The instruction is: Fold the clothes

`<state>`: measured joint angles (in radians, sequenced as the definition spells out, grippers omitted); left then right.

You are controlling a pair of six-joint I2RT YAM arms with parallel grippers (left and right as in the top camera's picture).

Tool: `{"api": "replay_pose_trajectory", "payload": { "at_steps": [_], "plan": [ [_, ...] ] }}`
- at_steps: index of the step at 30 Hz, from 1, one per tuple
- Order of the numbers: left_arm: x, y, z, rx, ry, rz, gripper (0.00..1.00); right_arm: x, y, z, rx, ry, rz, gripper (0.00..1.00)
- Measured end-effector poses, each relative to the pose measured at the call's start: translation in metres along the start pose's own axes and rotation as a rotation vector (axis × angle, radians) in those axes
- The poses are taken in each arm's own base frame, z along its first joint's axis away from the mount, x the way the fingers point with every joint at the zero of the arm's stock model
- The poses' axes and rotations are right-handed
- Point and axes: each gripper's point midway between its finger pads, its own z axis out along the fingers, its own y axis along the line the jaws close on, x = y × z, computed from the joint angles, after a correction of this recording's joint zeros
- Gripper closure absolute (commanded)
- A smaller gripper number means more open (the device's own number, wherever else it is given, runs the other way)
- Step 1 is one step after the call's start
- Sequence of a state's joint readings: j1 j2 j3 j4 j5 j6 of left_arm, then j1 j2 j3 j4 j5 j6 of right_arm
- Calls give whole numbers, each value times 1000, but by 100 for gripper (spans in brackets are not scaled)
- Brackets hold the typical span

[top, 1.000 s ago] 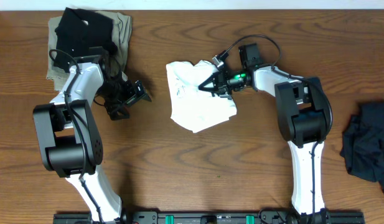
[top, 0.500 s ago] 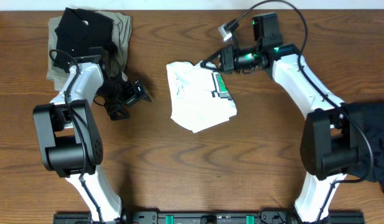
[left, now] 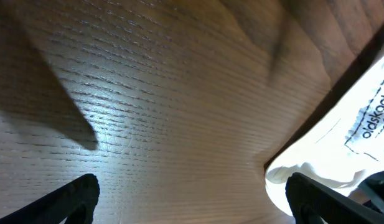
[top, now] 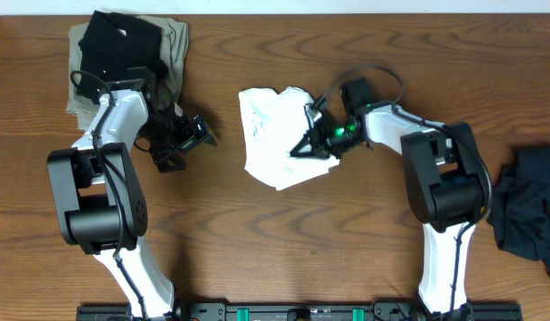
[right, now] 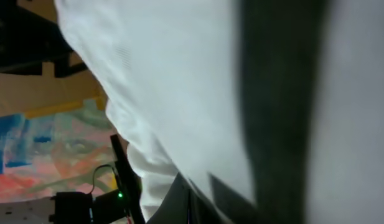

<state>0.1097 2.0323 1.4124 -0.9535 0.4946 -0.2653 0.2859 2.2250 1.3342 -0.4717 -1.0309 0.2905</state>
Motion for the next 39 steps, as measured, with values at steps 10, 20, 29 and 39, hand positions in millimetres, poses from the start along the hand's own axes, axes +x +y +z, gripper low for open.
{"api": "replay_pose_trajectory", "payload": {
  "at_steps": [10, 20, 29, 39],
  "plan": [
    [0, 0, 0, 0, 0, 0, 3, 10, 2, -4, 16, 25, 72, 99],
    [-2, -1, 0, 3, -8, 4, 3, -41, 124, -78, 6, -325, -306, 96],
    [-3, -1, 0, 5, -14, 7, 3, -82, 145, -80, -22, -480, -404, 99],
    [-4, -1, 0, 5, -14, 7, 2, -98, 72, 2, -98, -374, -351, 99]
  ]
}}
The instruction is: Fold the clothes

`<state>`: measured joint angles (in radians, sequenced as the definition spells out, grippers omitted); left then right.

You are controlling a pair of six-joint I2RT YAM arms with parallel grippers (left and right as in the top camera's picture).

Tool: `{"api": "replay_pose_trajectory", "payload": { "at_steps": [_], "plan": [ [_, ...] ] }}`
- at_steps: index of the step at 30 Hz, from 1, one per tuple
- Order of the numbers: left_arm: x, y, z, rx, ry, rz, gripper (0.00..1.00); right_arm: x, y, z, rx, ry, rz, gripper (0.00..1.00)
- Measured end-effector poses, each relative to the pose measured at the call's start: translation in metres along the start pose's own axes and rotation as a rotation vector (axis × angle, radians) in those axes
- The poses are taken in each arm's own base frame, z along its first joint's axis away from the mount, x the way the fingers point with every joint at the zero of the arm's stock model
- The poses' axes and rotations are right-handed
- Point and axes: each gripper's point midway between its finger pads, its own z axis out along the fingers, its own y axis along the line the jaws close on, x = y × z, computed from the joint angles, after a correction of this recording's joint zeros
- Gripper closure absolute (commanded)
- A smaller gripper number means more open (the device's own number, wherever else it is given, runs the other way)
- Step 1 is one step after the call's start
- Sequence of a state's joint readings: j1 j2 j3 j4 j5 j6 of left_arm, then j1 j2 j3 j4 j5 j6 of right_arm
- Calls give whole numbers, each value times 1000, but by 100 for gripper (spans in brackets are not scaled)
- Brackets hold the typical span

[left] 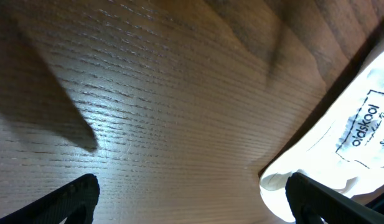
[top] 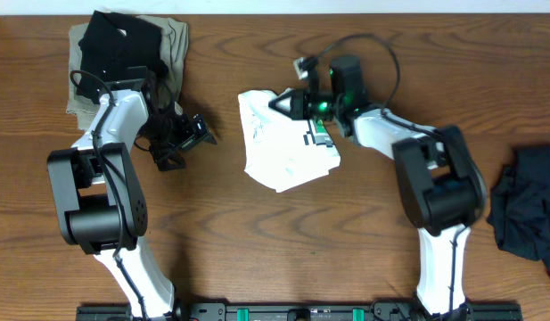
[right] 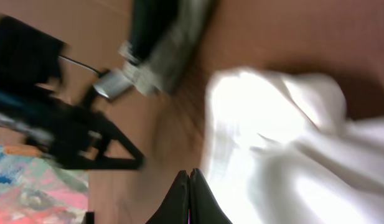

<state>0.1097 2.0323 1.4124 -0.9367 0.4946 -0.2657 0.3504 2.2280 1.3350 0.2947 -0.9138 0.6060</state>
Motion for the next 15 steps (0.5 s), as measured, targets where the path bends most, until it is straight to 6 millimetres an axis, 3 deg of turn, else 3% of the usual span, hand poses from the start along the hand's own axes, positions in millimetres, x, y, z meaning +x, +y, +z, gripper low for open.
{"api": "replay_pose_trajectory", "payload": {
  "at_steps": [4, 11, 15],
  "plan": [
    [0, 0, 0, 0, 0, 0, 3, 24, -33, 12, 9, 50, 77, 99],
    [0, 0, 0, 0, 0, 0, 3, 22, -31, 10, -5, 50, 74, 99],
    [0, 0, 0, 0, 1, 0, 2, 12, -18, 5, -6, 32, 54, 99]
  ]
}}
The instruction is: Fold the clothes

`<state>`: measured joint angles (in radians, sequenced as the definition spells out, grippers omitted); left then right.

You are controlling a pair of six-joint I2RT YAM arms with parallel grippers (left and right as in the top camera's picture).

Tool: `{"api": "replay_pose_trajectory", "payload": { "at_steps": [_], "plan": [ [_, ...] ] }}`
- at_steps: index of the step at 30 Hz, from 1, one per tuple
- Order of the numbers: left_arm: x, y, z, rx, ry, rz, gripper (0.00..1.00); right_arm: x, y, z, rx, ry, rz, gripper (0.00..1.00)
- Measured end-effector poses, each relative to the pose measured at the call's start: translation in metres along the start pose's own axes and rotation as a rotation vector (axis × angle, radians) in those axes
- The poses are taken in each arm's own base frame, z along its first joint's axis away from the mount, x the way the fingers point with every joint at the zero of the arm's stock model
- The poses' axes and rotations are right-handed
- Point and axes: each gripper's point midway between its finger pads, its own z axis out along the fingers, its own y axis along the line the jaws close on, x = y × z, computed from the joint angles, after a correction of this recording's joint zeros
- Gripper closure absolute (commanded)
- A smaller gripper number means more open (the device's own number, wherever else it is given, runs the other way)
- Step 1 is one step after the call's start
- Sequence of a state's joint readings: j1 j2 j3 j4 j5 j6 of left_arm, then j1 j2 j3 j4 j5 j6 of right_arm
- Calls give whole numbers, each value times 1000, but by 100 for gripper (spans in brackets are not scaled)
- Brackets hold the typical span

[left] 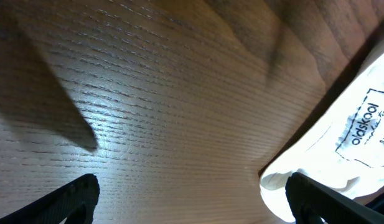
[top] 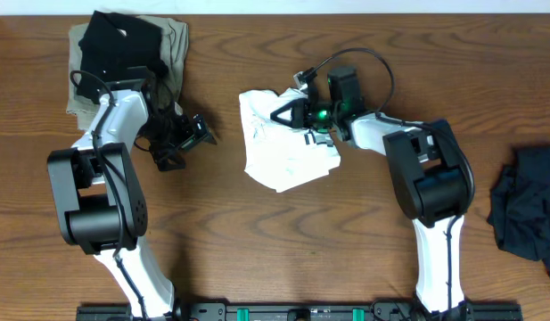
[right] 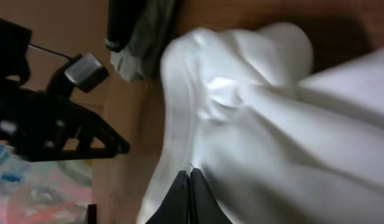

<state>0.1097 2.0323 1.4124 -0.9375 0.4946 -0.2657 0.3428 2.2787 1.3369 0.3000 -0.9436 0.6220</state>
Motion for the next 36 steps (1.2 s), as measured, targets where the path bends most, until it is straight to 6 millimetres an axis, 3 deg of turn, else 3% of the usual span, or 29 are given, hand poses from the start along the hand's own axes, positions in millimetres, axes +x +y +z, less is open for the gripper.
{"api": "replay_pose_trajectory", "payload": {
  "at_steps": [7, 10, 17, 26, 36],
  "plan": [
    [0, 0, 0, 0, 0, 0, 3, -55, 62, -20, -21, -125, -140, 97],
    [0, 0, 0, 0, 0, 0, 2, -65, 66, -24, 0, -153, -148, 98],
    [0, 0, 0, 0, 0, 0, 3, -60, 36, -17, 74, -159, -92, 96],
    [1, 0, 0, -1, 3, -1, 2, -31, -34, 8, 143, -111, -1, 97],
    [5, 2, 0, -6, 18, -9, 3, -37, -34, -5, 116, -109, 3, 99]
  ]
}}
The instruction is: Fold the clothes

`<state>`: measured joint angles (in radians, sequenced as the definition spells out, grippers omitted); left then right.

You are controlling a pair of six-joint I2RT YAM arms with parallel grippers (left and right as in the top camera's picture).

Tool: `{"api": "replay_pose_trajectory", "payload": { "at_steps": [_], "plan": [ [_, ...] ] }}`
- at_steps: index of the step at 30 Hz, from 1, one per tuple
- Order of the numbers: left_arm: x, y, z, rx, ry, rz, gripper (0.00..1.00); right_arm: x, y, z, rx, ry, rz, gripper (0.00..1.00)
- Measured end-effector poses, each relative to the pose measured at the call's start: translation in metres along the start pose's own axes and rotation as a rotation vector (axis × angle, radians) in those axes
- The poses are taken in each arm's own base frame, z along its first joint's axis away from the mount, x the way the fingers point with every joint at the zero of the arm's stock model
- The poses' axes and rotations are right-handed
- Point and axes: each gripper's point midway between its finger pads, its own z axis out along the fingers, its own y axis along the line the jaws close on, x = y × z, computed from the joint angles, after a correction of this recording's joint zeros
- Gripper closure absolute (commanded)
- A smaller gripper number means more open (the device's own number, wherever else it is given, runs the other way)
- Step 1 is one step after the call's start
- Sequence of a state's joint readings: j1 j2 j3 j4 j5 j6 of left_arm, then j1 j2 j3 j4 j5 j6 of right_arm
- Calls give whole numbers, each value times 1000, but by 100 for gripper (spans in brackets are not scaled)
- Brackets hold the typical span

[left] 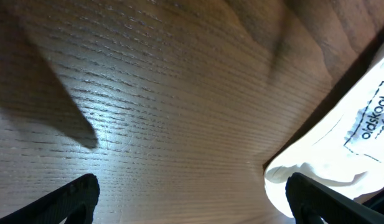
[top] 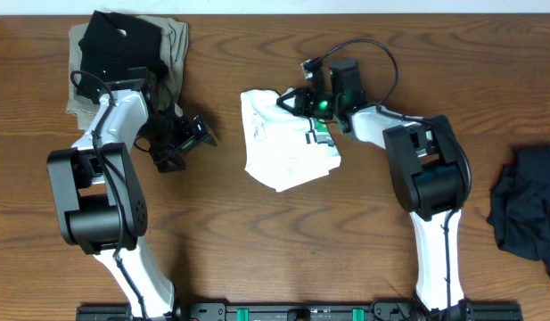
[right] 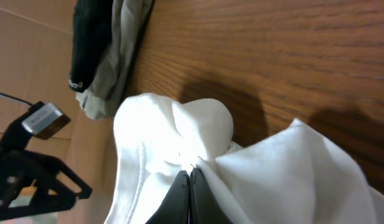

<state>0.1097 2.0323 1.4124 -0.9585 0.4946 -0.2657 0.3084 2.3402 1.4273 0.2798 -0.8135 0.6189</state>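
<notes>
A crumpled white garment (top: 283, 143) lies mid-table, its printed label facing up on the right side. My right gripper (top: 290, 100) sits at the garment's top edge. In the right wrist view its jaws (right: 190, 171) are shut, with a pinch of the white cloth (right: 179, 130) gathered at their tips. My left gripper (top: 192, 150) rests low over bare wood left of the garment. It is open with nothing between its fingers (left: 73, 196), and the white garment's edge (left: 341, 155) shows beside the right one.
A folded pile, black cloth on olive cloth (top: 123, 45), sits at the back left corner behind the left arm. A dark crumpled garment (top: 524, 209) lies at the right edge. Bare wooden table (top: 283, 241) spreads in front of the white garment.
My right gripper, still shut, has shifted slightly up and right, from over the garment's upper part to its top edge. The left arm has not moved.
My right gripper was first shut on the garment's right side, the cloth filling its view. Then it was at the top edge, then a little lower over the upper folds, and now at the top edge again. The left gripper stayed open and still.
</notes>
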Motion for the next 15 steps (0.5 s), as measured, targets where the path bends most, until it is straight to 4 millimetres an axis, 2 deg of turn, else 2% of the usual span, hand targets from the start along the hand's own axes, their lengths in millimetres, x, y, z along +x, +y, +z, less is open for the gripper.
{"api": "replay_pose_trajectory", "payload": {
  "at_steps": [2, 4, 6, 8, 11, 13, 15],
  "plan": [
    [0, 0, 0, 0, 1, 0, 3, -8, 5, -10, -2, -8, 4, 99],
    [1, 0, 0, 0, 2, -1, 3, -18, 20, -27, -1, -20, 9, 98],
    [1, 0, 0, -1, 2, -1, 3, -30, 43, -45, -5, -34, -5, 98],
    [1, 0, 0, 0, 3, -1, 3, -36, 76, -66, -7, -35, -30, 98],
    [1, 0, 0, -1, 4, -2, 3, -27, 119, -88, -9, 6, -87, 99],
    [1, 0, 0, -1, 4, -2, 3, -13, 136, -91, -10, 50, -125, 99],
    [1, 0, 0, -1, 4, -2, 2, 4, 142, -85, -6, 101, -155, 99]
  ]
}}
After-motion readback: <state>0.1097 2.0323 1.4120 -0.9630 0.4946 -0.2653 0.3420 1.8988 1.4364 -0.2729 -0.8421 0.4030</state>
